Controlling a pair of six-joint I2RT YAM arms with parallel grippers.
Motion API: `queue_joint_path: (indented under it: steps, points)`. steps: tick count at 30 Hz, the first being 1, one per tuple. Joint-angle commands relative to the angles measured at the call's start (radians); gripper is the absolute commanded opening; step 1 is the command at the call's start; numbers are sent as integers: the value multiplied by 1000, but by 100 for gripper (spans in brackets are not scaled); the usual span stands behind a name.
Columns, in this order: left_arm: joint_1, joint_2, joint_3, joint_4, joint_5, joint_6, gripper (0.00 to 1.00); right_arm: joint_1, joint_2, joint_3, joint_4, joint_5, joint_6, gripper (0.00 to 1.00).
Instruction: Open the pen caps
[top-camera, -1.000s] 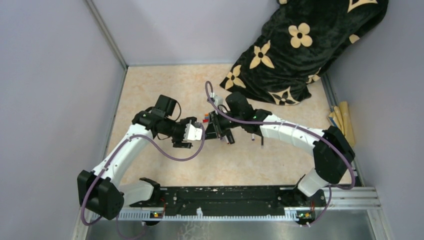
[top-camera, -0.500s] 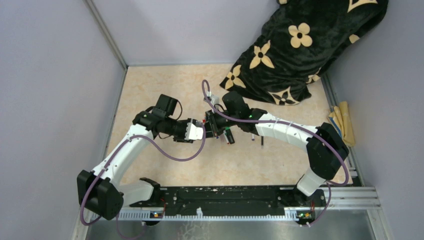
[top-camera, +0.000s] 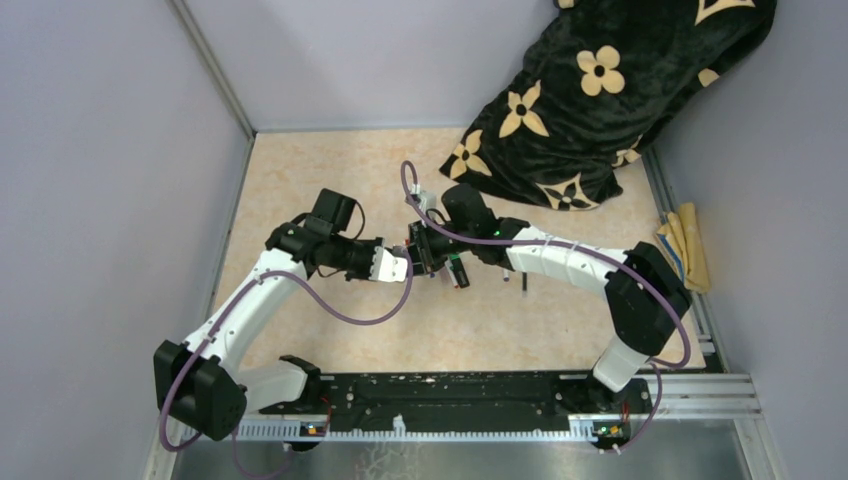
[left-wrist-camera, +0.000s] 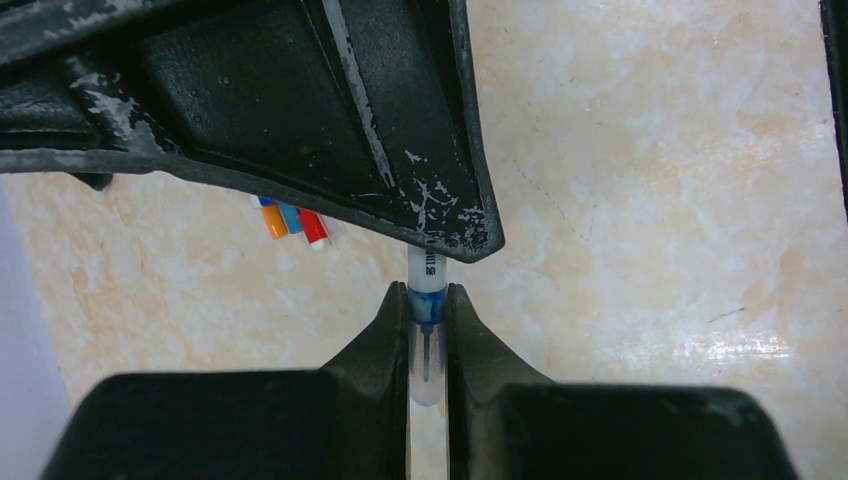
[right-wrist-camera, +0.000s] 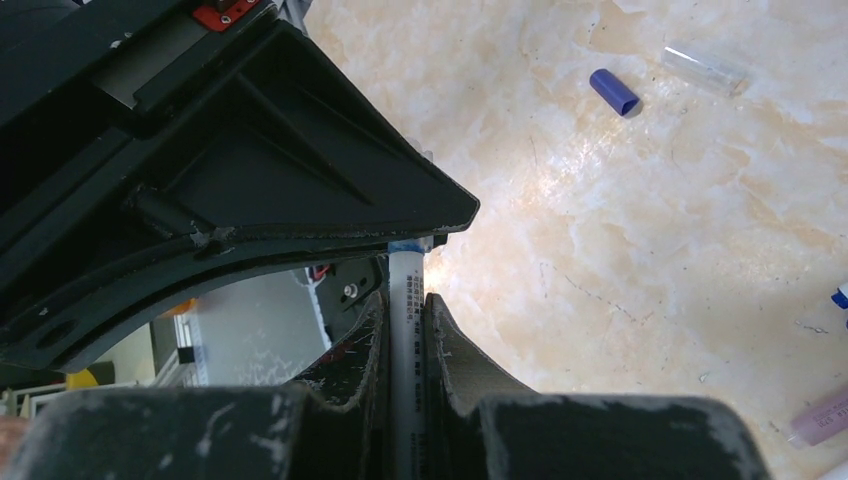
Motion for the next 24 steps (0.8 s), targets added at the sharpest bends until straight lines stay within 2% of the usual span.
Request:
queue_joint_path:
  steps: [1, 6, 8, 12, 19, 24]
  points:
    - [-13, -21, -14, 21, -3, 22, 0, 16, 1, 42, 18, 8, 2, 0]
    - [-8, -27, -77, 48, -211, 34, 0, -8, -46, -46, 16, -7, -6, 0]
    - [18, -29, -120, 75, -276, 92, 0, -18, -63, -91, 18, -18, -6, 0]
    - [103, -14, -149, 109, -293, 130, 0, -18, -114, -120, -24, 2, -24, 0]
    - [301, 51, -109, 122, -320, 232, 0, -32, -228, -171, -122, 39, -57, 0]
    - [368, 61, -117, 170, -390, 297, 0, -52, -302, -210, -239, 73, -99, 0]
